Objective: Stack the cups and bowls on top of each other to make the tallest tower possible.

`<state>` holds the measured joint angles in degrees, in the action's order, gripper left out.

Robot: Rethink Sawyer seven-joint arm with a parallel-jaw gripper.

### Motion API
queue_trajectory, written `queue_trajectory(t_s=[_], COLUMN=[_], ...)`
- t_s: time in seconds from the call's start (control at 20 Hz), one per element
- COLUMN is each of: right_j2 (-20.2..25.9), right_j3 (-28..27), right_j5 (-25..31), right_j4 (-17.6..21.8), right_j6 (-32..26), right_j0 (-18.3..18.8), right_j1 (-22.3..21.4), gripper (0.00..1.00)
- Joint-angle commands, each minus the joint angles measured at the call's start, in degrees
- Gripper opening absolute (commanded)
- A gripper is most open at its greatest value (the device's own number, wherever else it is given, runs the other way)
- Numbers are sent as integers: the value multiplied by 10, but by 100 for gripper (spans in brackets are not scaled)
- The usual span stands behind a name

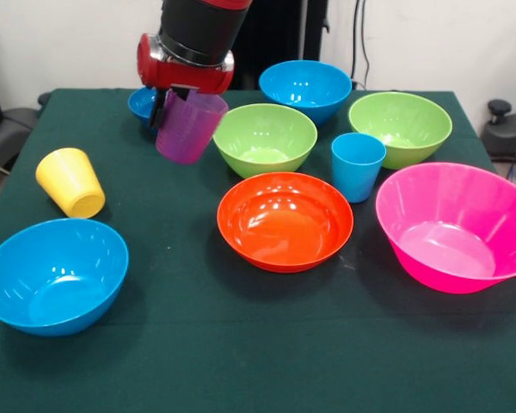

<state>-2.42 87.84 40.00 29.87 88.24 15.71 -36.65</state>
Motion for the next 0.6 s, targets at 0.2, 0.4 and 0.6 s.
queue_trajectory(t_s=[0.2,0.4,0.6], right_j2=[39,41,41], right_j3=[6,9,8], right_j5=[-8,-11,-11], right_j4=[0,2,2], right_j6=[23,19,19], right_j0=[-4,-2,-2], right_j1=[17,17,16], gripper=[100,100,100])
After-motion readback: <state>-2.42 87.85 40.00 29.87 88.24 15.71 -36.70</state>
